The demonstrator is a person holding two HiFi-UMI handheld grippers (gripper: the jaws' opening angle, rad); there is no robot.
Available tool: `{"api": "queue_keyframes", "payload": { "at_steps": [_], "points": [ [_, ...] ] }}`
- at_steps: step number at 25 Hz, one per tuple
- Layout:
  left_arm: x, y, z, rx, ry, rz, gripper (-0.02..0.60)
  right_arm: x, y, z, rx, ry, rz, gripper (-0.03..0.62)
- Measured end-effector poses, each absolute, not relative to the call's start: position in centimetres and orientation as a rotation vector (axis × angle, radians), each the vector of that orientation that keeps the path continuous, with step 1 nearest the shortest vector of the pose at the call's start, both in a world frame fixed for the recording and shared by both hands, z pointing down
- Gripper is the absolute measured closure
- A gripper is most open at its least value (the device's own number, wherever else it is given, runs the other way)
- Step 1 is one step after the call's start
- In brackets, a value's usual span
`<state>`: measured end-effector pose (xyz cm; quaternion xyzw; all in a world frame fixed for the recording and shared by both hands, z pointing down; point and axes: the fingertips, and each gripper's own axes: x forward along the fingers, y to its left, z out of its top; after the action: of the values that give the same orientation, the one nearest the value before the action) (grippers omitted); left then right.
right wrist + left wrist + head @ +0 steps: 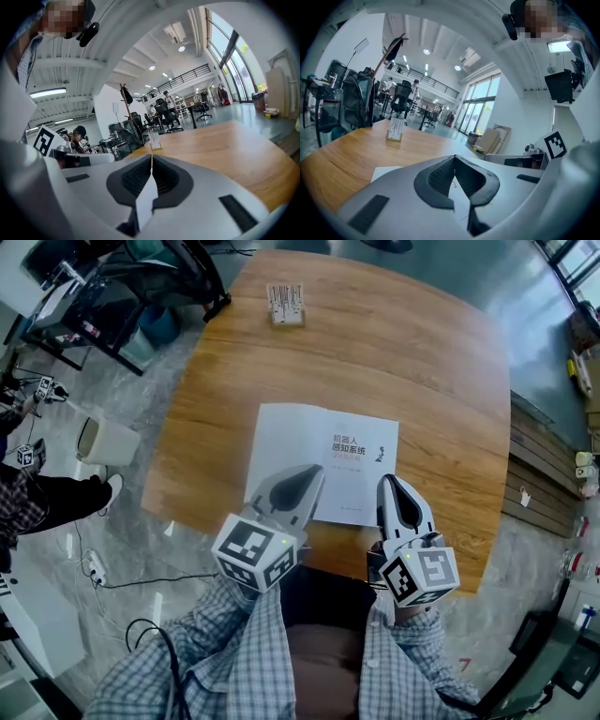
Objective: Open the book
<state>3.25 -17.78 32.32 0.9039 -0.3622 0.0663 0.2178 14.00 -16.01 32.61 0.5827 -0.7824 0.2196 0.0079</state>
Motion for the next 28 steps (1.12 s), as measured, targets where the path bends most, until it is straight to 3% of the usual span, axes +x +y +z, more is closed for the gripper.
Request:
{"api": "queue_keyframes", "payload": {
  "at_steps": [28],
  "points": [
    [3.5,-18.3,31.4,2.525,-0.995,0.161,0.574,13.3,-16.7,31.0,1.795,-2.506,0.575,0.576]
  ]
}}
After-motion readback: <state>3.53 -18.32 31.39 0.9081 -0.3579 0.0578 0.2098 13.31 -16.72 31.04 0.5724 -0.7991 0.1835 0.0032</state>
